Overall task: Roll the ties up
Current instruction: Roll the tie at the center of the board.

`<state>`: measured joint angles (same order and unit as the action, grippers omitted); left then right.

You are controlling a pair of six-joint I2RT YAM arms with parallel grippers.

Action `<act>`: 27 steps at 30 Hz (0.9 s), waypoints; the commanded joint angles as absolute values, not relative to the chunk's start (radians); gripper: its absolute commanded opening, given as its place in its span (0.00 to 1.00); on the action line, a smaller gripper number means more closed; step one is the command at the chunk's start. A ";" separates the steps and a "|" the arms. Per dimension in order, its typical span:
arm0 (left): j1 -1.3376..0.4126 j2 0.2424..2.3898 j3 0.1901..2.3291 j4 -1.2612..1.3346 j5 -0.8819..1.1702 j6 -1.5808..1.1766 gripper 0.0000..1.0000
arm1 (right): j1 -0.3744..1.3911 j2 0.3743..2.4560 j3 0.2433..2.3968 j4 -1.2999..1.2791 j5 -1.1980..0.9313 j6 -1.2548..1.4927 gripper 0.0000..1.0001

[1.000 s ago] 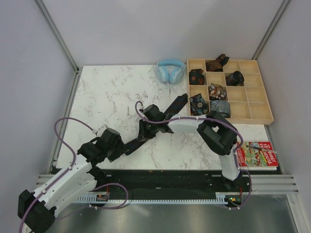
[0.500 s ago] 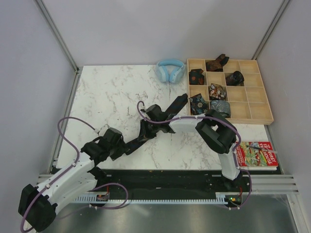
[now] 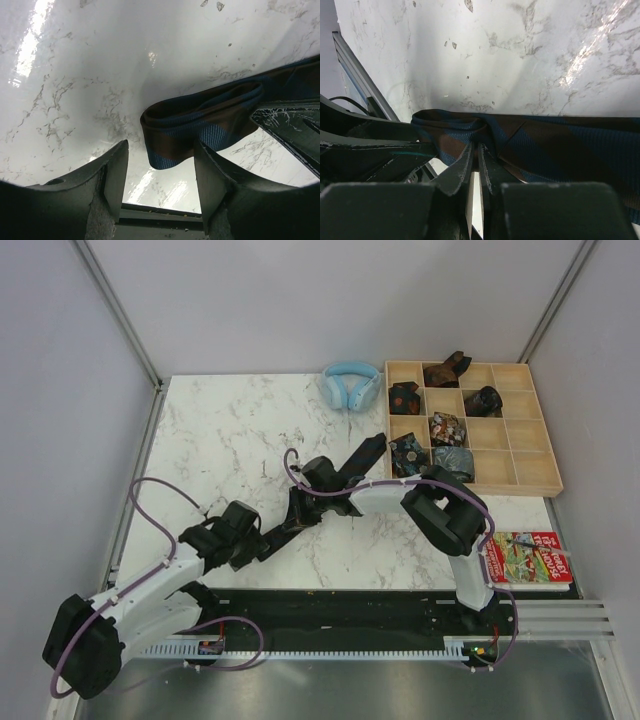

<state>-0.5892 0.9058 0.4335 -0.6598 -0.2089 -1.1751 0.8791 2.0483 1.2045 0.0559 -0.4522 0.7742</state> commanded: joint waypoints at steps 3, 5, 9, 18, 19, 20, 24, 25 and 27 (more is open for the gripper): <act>-0.591 0.931 0.394 -0.558 -0.224 -1.216 0.58 | 0.882 2.088 1.160 0.051 -0.422 0.767 0.14; -0.591 0.925 0.393 -0.561 -0.230 -1.213 0.56 | 0.882 2.091 1.154 0.057 -0.420 0.768 0.14; -0.591 0.925 0.384 -0.546 -0.241 -1.218 0.54 | 0.882 2.095 1.149 0.060 -0.422 0.770 0.14; -0.591 1.035 0.356 -0.391 -0.189 -1.177 0.27 | 0.881 2.108 1.137 0.069 -0.420 0.775 0.14; -0.591 1.037 0.360 -0.396 -0.178 -1.169 0.18 | 0.882 2.109 1.134 0.069 -0.419 0.776 0.13; -0.591 1.034 0.365 -0.397 -0.175 -1.164 0.15 | 0.881 2.108 1.134 0.071 -0.419 0.778 0.14; -0.591 0.973 0.417 -0.465 -0.152 -1.147 0.06 | 0.882 2.092 1.127 0.069 -0.420 0.788 0.13; -0.591 0.953 0.435 -0.486 -0.149 -1.143 0.04 | 0.882 2.080 1.124 0.069 -0.420 0.796 0.14; -0.591 0.939 0.492 -0.566 -0.152 -1.134 0.02 | 0.884 2.066 1.121 0.071 -0.414 0.807 0.14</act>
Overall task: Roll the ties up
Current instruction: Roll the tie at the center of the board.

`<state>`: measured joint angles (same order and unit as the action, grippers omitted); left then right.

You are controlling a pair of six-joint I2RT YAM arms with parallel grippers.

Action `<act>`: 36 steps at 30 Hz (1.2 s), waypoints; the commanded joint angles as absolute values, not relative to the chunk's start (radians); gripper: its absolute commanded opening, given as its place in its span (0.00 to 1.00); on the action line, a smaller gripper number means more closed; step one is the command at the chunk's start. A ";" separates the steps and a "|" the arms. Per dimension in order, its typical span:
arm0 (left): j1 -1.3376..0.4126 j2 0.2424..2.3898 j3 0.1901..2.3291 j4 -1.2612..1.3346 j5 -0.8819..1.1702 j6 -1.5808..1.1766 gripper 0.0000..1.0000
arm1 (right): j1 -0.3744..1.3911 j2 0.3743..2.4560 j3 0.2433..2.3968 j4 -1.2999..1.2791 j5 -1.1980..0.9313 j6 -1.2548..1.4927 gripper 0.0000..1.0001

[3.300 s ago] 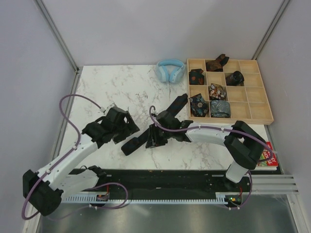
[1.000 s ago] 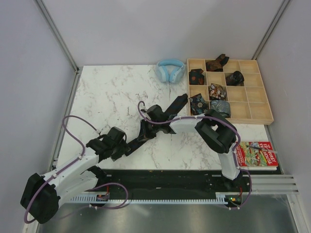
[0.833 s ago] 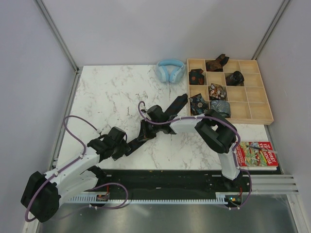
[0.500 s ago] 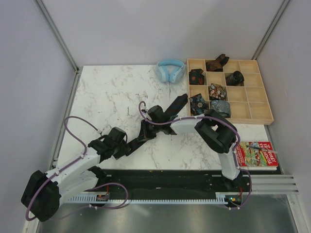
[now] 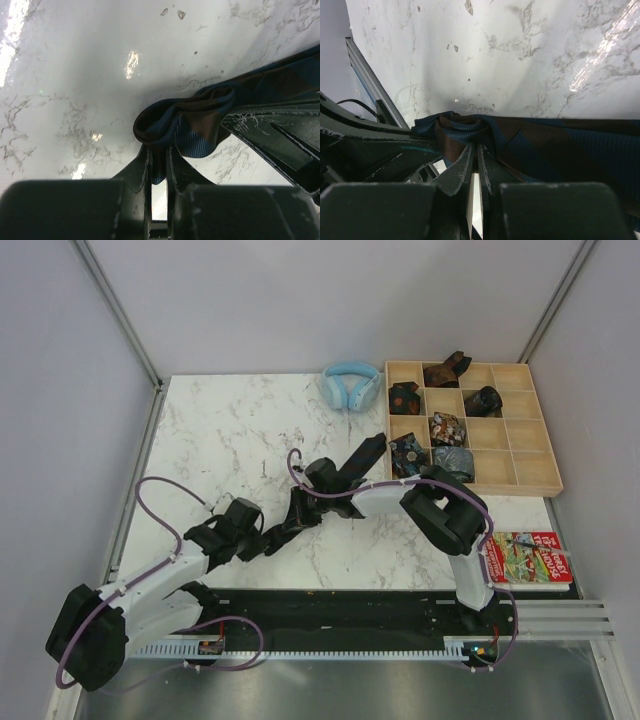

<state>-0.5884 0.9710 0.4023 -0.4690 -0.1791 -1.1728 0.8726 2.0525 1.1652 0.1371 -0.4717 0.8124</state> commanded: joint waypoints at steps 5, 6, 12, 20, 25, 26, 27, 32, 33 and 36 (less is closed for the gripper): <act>-0.591 0.910 0.577 -0.678 -0.147 -1.085 0.02 | 0.914 2.020 1.135 0.052 -0.400 0.827 0.14; -0.591 0.905 0.595 -0.698 -0.141 -1.077 0.02 | 0.936 2.016 1.140 0.035 -0.394 0.827 0.14; -0.591 0.865 0.650 -0.772 -0.132 -1.043 0.02 | 1.020 2.009 1.181 0.012 -0.353 0.857 0.14; -0.591 0.836 0.678 -0.813 -0.109 -1.026 0.02 | 1.098 2.049 1.241 0.014 -0.325 0.900 0.14; -0.591 0.879 0.689 -0.808 -0.086 -0.999 0.02 | 1.108 2.045 1.246 0.012 -0.311 0.902 0.14; -0.591 0.890 0.689 -0.807 -0.084 -0.985 0.02 | 1.106 2.043 1.244 0.006 -0.307 0.897 0.14; -0.589 0.905 0.690 -0.807 -0.084 -0.979 0.02 | 1.106 2.037 1.241 0.003 -0.304 0.896 0.14; -0.591 1.012 0.715 -0.819 -0.112 -0.913 0.02 | 1.097 2.014 1.217 0.003 -0.291 0.881 0.14; -0.591 1.026 0.719 -0.831 -0.129 -0.908 0.02 | 1.092 2.002 1.203 -0.023 -0.291 0.877 0.14; -0.591 1.074 0.736 -0.839 -0.150 -0.893 0.02 | 1.075 1.974 1.171 -0.028 -0.287 0.867 0.14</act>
<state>-0.5907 1.0271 0.6876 -0.8310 -0.1043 -0.9649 1.0946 2.0426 1.2106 -0.0116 -0.3122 0.8890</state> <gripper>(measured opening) 0.123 0.141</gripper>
